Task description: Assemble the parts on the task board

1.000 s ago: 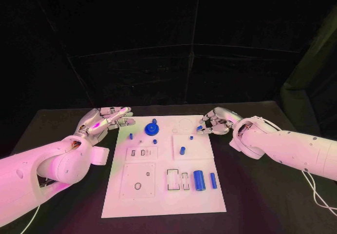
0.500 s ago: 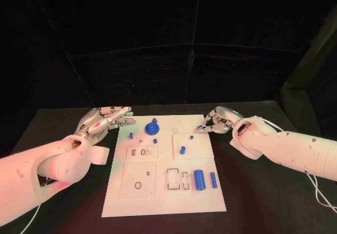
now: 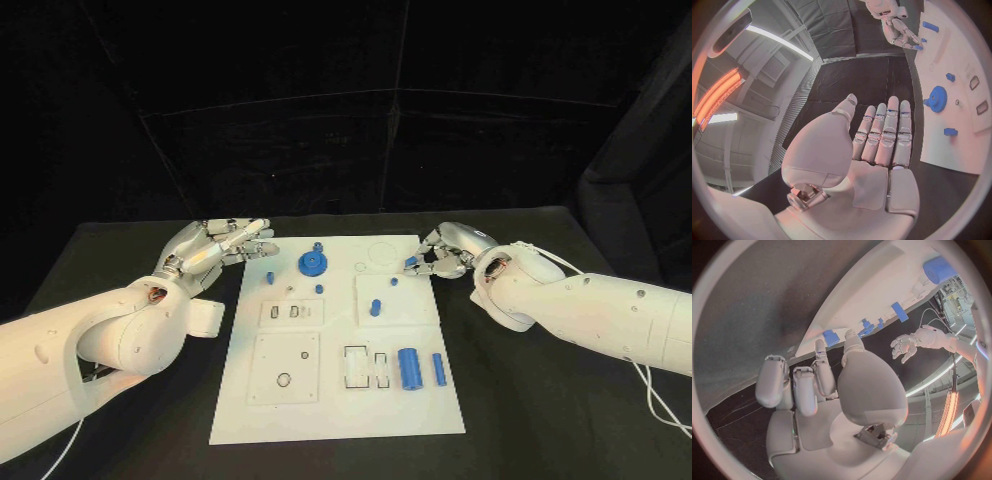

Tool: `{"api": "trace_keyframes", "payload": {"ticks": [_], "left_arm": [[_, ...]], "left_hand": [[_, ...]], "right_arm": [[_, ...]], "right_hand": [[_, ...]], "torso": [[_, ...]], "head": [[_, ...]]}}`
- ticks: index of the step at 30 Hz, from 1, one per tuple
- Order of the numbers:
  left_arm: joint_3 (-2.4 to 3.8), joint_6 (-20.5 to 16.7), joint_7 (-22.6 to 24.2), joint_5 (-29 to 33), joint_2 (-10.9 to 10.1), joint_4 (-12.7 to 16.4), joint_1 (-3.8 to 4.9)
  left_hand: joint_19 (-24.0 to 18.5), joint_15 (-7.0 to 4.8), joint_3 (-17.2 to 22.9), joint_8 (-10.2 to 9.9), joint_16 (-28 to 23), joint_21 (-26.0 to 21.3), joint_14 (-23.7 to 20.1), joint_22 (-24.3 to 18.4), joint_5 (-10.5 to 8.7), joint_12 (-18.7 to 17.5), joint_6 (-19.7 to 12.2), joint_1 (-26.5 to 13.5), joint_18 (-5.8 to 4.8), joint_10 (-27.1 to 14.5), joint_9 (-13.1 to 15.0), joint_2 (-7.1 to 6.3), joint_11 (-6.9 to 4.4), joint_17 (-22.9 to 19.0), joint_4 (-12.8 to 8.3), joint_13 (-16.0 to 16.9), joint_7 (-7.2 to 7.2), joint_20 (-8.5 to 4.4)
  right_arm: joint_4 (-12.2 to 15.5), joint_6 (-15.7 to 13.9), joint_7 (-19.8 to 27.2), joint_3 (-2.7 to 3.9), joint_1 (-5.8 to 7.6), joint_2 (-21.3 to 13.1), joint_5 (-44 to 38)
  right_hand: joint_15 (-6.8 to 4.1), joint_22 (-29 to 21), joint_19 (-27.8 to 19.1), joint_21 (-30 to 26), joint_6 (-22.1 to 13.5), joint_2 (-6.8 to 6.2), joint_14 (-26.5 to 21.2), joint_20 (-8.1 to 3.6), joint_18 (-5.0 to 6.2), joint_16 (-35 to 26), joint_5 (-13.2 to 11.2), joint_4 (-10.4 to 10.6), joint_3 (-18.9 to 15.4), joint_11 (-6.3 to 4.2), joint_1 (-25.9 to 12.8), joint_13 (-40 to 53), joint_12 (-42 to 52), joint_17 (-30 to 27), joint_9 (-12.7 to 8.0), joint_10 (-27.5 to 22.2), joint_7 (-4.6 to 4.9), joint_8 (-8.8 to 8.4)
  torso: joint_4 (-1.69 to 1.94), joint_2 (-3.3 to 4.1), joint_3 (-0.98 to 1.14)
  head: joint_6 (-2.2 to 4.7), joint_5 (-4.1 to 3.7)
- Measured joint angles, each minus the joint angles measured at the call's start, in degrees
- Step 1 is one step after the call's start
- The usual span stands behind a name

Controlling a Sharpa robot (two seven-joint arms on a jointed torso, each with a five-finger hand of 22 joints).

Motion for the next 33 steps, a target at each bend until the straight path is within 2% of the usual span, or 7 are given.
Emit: {"api": "trace_keyframes", "payload": {"ticks": [4,16,28,33], "left_arm": [[0.00,0.0,0.0,0.0,0.0,0.0,0.00],[0.00,0.1,-0.1,0.0,0.0,-0.1,0.00],[0.00,0.2,-0.2,0.0,0.0,-0.2,0.00],[0.00,0.2,-0.2,0.0,0.0,-0.2,0.00]], "left_hand": [[0.0,0.00,0.0,0.0,0.0,0.0,0.0,0.0,0.00,0.0,0.0,0.0,0.00,0.0,0.0,0.00,0.00,0.0,0.0,0.0,0.00,0.00],[0.0,0.00,0.0,0.0,0.0,0.0,0.0,0.0,0.00,0.0,0.0,0.0,0.00,0.0,0.0,0.00,0.00,0.0,0.0,0.0,0.00,0.00],[0.0,0.00,-0.2,0.0,-0.2,0.0,0.0,-0.1,0.00,0.0,0.0,0.0,0.00,0.0,0.0,0.00,0.00,0.0,-0.2,0.0,0.00,0.00],[0.0,0.00,-0.2,0.0,-0.2,0.0,0.0,-0.1,0.00,0.0,0.0,0.0,0.00,0.0,0.0,0.00,0.00,0.0,-0.2,0.0,0.00,0.00]], "right_arm": [[0.0,0.1,-0.3,0.00,-0.04,0.1,-0.5],[-0.5,0.0,-1.1,0.00,-0.06,0.8,-1.8],[-1.1,-0.5,-1.7,0.02,-0.06,1.3,-2.3],[-1.2,-0.7,-1.9,0.02,-0.06,1.5,-2.3]], "right_hand": [[0.00,0.0,0.0,0.0,0.3,0.00,0.0,-0.02,0.00,0.0,0.0,0.0,0.0,-0.20,0.0,0.0,0.0,0.0,0.1,0.2,-0.30,0.28],[-0.15,0.0,0.2,0.0,0.3,0.02,0.1,-0.21,0.00,0.0,0.4,0.0,0.0,-0.19,0.0,0.0,0.0,0.0,0.2,0.2,-0.30,0.66],[-0.21,0.1,0.2,0.0,0.3,0.86,0.2,-0.21,0.00,0.0,1.2,0.0,0.0,-0.19,0.9,0.0,0.0,0.0,0.3,0.2,-0.30,0.95],[-0.20,0.1,0.2,0.0,0.3,1.74,0.2,-0.21,0.00,0.0,1.5,0.0,0.0,-0.19,1.8,0.0,0.0,0.0,0.5,0.2,-0.30,1.33]], "torso": [[0.00,0.00,0.00],[0.00,0.01,0.00],[0.01,0.01,0.01],[0.02,0.01,0.01]], "head": [[-0.06,-0.03],[-0.04,-0.12],[-0.16,-0.04],[-0.21,-0.01]]}}
